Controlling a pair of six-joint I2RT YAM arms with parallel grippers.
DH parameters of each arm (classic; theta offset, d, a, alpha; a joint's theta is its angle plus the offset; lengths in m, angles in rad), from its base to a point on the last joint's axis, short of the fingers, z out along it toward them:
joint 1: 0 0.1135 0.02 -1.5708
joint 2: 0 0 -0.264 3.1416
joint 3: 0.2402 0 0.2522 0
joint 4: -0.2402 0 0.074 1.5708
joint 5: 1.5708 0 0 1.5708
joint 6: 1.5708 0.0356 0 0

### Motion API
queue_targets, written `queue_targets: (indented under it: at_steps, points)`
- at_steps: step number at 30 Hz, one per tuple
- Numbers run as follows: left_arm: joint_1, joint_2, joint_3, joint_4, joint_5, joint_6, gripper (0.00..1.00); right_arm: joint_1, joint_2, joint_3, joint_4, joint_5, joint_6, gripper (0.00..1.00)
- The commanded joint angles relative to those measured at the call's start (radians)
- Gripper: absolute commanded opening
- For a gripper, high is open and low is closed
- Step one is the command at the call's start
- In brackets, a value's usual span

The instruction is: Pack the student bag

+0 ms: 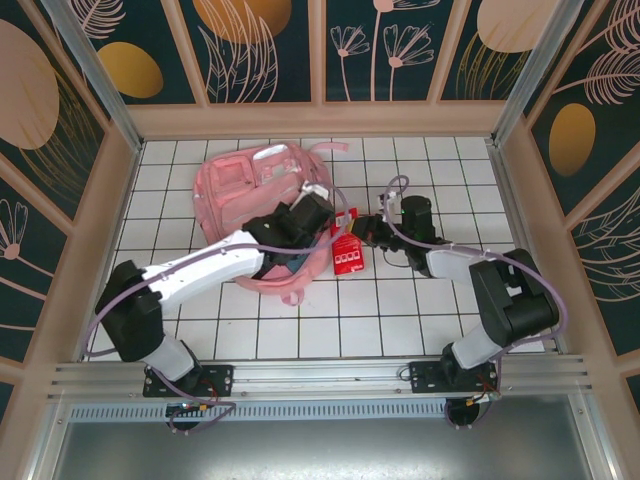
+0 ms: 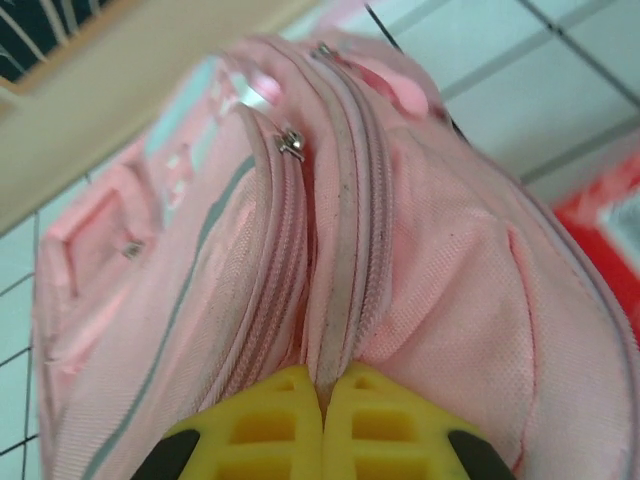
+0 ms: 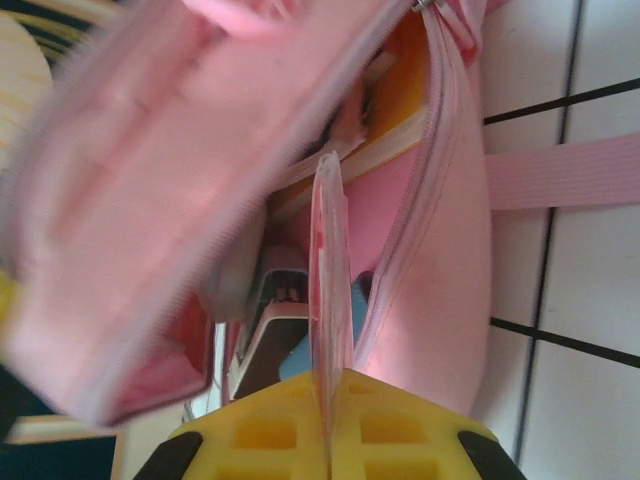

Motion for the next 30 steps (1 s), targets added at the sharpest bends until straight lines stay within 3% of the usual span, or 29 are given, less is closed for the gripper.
queue_targets:
  at_steps: [1, 9, 21, 23, 25, 27, 30]
  points:
    - [-0.010, -0.061, 0.084, 0.035, -0.037, 0.016, 0.00, 0.045, 0.059, 0.089, 0.084, -0.073, 0.034, 0.00]
    - [-0.009, -0.064, 0.099, 0.058, -0.026, 0.032, 0.00, 0.122, 0.268, 0.297, 0.156, -0.116, 0.124, 0.00]
    - [-0.010, -0.071, 0.073, 0.076, 0.049, 0.025, 0.00, 0.135, 0.493, 0.575, 0.115, 0.019, 0.174, 0.00]
    - [-0.009, -0.074, 0.066, 0.079, 0.048, 0.025, 0.00, 0.136, 0.517, 0.620, 0.055, 0.048, 0.141, 0.10]
    - [-0.010, -0.076, 0.056, 0.084, 0.037, 0.026, 0.00, 0.136, 0.524, 0.635, 0.012, 0.062, 0.114, 0.31]
    - [-0.009, -0.077, 0.045, 0.084, 0.025, 0.029, 0.00, 0.135, 0.505, 0.617, -0.012, 0.075, 0.090, 0.44]
    - [-0.007, -0.078, 0.024, 0.090, 0.016, 0.028, 0.00, 0.132, 0.451, 0.566, -0.057, 0.117, 0.038, 0.52]
